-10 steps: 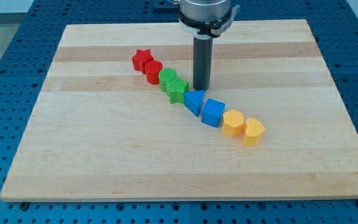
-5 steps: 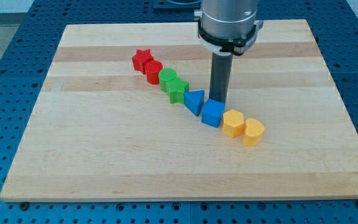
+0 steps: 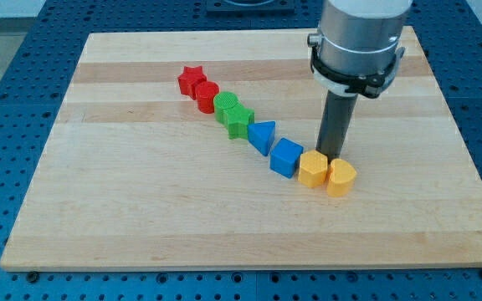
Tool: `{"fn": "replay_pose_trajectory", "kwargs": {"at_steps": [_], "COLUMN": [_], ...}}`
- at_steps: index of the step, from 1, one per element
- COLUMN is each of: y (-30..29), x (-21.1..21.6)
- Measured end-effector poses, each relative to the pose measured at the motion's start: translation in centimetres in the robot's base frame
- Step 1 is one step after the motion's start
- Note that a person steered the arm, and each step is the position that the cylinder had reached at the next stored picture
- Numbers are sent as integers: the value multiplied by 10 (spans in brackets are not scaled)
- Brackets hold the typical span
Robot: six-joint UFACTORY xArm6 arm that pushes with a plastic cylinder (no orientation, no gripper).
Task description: Adjust green blue and yellow blocks to form a diagonal line
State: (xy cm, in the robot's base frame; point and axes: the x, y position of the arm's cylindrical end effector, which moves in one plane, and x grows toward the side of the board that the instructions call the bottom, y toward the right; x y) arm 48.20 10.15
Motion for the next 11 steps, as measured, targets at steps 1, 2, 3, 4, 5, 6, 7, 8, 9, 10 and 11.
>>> {"fn": "replay_pose_trajectory", "kwargs": {"at_steps": [1, 2, 3, 4, 5, 6, 7, 8, 9, 10, 11], "y": [3, 15, 22, 24, 24, 46, 96, 116, 116, 108, 91], "x": [11, 12, 21, 22, 18, 18, 23, 33, 58, 66, 67]}}
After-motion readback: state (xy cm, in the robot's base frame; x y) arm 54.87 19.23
